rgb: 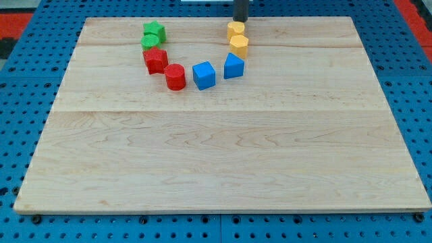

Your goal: Move blue cube a bit down

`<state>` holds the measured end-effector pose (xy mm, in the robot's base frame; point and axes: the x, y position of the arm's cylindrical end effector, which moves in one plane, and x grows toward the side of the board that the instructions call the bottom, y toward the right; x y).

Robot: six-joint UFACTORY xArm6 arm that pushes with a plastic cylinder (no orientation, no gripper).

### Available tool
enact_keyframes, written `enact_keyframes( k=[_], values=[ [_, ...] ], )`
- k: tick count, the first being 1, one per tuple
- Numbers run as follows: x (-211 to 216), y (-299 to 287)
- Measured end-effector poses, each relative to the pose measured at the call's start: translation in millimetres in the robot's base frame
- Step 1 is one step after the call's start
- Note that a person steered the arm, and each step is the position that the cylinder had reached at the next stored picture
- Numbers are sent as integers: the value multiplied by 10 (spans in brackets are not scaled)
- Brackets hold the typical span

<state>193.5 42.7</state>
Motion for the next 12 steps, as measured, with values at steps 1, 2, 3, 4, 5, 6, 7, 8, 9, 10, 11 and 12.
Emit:
enact_keyframes(
  k=[1, 2, 3, 4, 5, 6, 7, 8, 9, 10, 11, 12],
  values=[
    [-1, -331],
    [-2, -810],
    [153, -902],
    [519, -836],
    [853, -833],
    [1094, -712],
    [1338, -683],
    [1450, -746],
    [1566, -603],
    [1705, -432],
    [1755, -357],
    [1751, -860]
  ],
)
